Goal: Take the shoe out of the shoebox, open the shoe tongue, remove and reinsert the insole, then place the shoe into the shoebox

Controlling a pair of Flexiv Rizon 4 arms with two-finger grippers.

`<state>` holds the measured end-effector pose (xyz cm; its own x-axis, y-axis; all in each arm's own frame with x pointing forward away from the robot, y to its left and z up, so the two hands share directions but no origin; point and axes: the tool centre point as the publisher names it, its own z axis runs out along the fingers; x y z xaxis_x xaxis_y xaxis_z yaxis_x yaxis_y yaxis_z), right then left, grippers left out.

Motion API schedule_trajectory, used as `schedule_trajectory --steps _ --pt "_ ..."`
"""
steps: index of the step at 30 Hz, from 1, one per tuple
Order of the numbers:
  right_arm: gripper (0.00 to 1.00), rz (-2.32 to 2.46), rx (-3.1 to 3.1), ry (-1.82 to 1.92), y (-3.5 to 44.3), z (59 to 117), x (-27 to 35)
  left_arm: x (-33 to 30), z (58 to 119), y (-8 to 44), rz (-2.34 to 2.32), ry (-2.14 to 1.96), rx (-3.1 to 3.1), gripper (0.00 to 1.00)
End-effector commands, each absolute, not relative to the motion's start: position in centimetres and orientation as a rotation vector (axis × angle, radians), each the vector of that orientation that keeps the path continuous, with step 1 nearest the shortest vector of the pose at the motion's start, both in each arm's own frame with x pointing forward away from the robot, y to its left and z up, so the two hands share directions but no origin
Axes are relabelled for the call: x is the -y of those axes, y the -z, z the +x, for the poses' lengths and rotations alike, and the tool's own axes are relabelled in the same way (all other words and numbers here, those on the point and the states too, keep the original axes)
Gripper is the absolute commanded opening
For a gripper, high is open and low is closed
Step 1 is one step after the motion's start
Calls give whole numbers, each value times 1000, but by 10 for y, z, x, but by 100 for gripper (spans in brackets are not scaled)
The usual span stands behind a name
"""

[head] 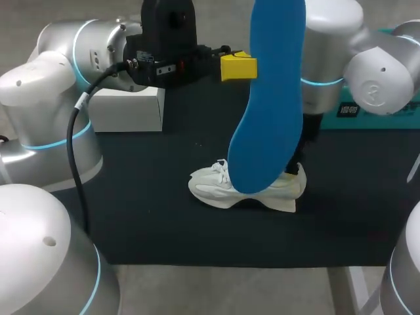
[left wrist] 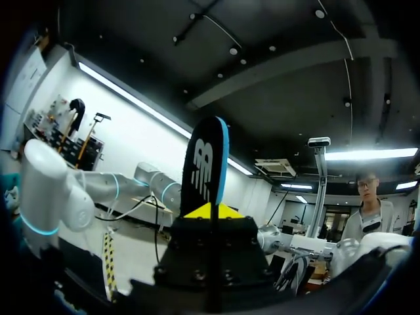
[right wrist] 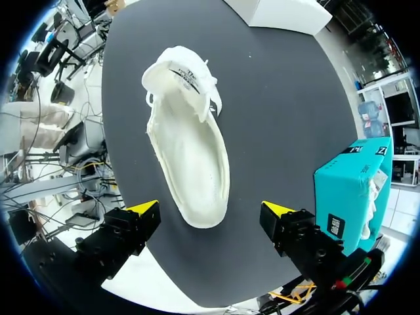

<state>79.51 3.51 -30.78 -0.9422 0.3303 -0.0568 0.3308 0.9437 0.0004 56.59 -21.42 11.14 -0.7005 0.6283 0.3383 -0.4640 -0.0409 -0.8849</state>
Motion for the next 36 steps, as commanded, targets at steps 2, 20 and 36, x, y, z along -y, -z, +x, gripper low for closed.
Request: schedule_trajectory --steps 2,20,36 --pt "100 514 -3034 16 315 811 -46 214 565 -111 -182 -1833 1477 0" --pt "100 381 -3035 -19 360 843 -84 214 565 -111 -182 -1833 1477 0" --pt "5 367 -3054 -48 377 847 -85 214 565 -111 -182 -1833 1477 0"
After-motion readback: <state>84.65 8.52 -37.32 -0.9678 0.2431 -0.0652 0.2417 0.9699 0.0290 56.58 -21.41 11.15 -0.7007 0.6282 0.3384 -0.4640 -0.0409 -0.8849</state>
